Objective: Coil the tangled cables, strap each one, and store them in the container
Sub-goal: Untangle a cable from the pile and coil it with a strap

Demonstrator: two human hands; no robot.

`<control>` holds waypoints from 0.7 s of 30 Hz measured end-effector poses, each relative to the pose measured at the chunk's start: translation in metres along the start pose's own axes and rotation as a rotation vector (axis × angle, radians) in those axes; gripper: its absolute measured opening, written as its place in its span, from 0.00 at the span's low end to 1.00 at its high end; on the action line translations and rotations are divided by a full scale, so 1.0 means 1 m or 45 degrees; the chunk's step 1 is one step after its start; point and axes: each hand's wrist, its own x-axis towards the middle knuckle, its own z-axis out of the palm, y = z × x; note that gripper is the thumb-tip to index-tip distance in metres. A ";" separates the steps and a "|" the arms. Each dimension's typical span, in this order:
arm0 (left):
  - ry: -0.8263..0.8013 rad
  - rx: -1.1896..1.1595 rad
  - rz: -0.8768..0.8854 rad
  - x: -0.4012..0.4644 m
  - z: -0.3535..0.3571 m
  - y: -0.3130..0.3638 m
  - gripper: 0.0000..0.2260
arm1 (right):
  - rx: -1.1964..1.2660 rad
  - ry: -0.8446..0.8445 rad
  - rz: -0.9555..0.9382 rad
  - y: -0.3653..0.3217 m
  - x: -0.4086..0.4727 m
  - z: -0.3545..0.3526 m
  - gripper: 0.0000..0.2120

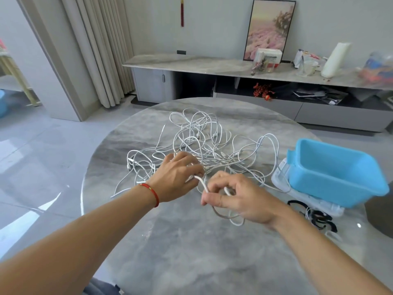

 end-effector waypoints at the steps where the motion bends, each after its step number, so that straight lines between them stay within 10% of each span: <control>1: -0.028 -0.053 -0.009 -0.001 -0.001 -0.004 0.09 | 0.087 -0.060 -0.055 -0.005 -0.005 -0.007 0.06; 7: -0.029 0.001 0.029 -0.001 -0.002 -0.014 0.13 | 0.624 0.079 -0.146 -0.012 -0.015 -0.021 0.10; 11: 0.073 0.135 0.161 0.004 -0.006 -0.009 0.11 | 0.054 0.448 0.063 -0.003 -0.005 -0.011 0.11; 16: 0.156 0.189 0.324 0.013 -0.009 -0.011 0.09 | -0.756 0.222 0.356 0.015 0.013 0.022 0.12; 21: 0.184 0.289 0.297 0.016 0.000 -0.013 0.05 | -0.706 0.259 0.167 0.006 0.023 0.021 0.12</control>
